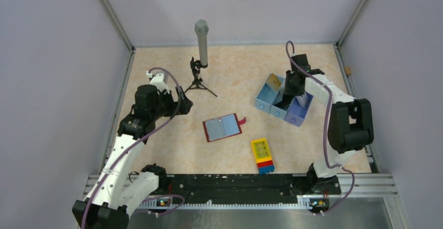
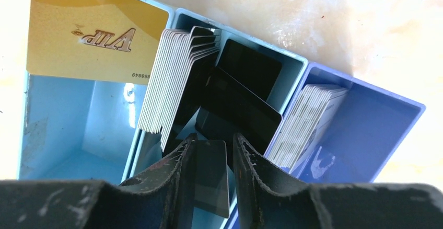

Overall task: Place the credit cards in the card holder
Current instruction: Pick up the credit card from the storage box.

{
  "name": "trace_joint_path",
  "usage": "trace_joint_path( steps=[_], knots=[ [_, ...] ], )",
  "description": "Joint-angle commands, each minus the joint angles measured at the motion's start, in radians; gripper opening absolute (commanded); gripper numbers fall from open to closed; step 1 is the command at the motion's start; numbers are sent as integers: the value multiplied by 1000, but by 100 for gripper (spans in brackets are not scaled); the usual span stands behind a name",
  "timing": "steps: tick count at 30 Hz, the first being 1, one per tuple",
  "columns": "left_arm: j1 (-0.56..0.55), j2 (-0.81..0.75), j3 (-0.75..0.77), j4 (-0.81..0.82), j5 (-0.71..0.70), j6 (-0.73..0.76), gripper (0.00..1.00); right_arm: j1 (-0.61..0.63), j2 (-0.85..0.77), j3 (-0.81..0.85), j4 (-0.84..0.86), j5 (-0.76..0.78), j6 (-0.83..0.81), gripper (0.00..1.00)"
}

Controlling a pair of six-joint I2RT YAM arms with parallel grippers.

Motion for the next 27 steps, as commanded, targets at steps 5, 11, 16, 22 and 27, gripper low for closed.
trace_joint_path(
  steps=[5, 11, 16, 22, 27],
  knots=[
    [4, -7, 0, 23, -3, 20, 99, -8, 86, 135, -132, -2, -83, 31],
    [4, -10, 2, 24, -2, 21, 99, -7, 128, 164, -179, -17, -118, 32],
    [4, -13, -1, 24, -2, 21, 99, -7, 148, 176, -198, -63, -125, 32],
    [4, -15, 1, 26, -4, 21, 99, -7, 125, 186, -213, -123, -124, 32],
    [4, -17, 1, 26, -5, 21, 99, -7, 89, 173, -211, -123, -103, 31]
  ],
)
